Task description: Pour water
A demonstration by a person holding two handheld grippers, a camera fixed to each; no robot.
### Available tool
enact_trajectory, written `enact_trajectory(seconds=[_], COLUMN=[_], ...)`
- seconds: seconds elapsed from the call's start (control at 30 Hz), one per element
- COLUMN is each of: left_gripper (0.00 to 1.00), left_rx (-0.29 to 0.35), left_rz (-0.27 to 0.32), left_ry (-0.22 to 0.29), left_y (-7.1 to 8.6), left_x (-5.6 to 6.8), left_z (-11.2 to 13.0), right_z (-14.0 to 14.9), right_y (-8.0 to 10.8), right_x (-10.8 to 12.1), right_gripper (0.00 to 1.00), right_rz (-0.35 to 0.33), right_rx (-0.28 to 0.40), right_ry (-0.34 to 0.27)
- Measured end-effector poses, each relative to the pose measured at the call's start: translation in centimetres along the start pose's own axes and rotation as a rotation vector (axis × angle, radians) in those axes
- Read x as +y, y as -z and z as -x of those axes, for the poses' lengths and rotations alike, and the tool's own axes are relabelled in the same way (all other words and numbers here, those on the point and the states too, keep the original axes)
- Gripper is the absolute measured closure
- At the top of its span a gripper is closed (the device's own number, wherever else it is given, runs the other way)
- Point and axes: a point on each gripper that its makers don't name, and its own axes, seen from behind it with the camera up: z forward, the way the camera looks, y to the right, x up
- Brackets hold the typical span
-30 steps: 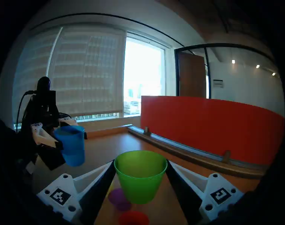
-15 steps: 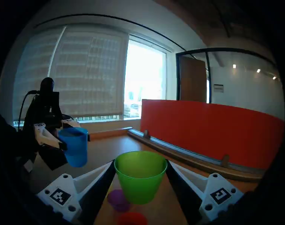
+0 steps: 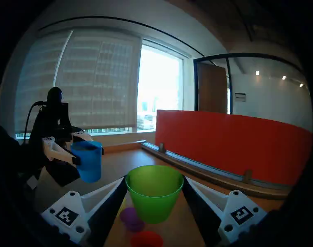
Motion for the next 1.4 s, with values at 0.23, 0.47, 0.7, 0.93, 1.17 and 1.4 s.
enact_trajectory(seconds=[0.23,0.47,0.7,0.93,1.17,1.4], left_gripper=[0.14,0.14,0.14,0.14,0.14,0.14], left_rx=[0.002,0.011,0.023,0.036,0.043,0.044], left_rz=[-0.007,-0.005,-0.006,-0.012,-0.019,-0.042], left_ry=[-0.023,-0.034,-0.075,-0.148,-0.216,-0.295], left_y=[0.1,0.0,0.0,-0.1,-0.3,-0.1], left_x=[-0.4,-0.4,-0.4,-0.5,-0.4,-0.7], left_z=[0.1,-0.4,-1.3,-1.8,-2.4,-3.5], right_z=[-0.3,-0.1,0.7,1.5,2.3,2.9], right_y=[0.5,1.2,1.9,2.3,2.5,2.5], right_x=[-0.5,-1.0,-2.0,-3.3,-4.3,-5.5], right_gripper=[0.07,0.07,0.06,0.07,0.06,0.06], right_rz=[-0.006,-0.016,-0.043,-0.078,-0.101,-0.12], right_rx=[0.011,0.011,-0.003,-0.014,-0.015,-0.018], right_ry=[-0.013,-0.014,-0.016,-0.024,-0.031,-0.028])
